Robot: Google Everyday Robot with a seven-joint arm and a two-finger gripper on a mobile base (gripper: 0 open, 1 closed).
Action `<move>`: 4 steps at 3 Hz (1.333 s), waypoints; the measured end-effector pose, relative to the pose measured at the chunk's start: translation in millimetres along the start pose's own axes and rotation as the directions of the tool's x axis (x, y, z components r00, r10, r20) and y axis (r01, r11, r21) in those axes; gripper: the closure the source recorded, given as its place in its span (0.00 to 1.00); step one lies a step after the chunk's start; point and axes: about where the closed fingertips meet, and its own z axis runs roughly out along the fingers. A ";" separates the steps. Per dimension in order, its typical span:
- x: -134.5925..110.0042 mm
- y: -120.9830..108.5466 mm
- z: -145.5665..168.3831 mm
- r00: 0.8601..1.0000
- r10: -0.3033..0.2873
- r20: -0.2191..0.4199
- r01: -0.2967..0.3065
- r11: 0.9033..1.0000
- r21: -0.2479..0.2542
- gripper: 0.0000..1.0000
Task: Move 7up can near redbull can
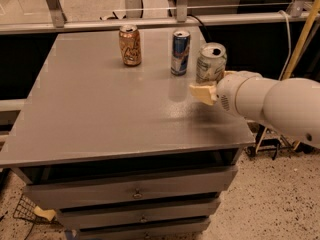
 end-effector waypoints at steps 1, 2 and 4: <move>13.1 -17.1 18.1 0.996 0.080 -0.046 -0.081 0.997 -0.010 1.00; 21.4 -29.4 44.4 0.985 0.143 -0.098 -0.147 0.988 -0.038 1.00; 25.1 -43.8 84.4 0.965 0.192 -0.178 -0.208 0.976 -0.071 1.00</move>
Offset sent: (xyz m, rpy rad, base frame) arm 0.0814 -0.0197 -0.0481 0.1401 0.2486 -0.0457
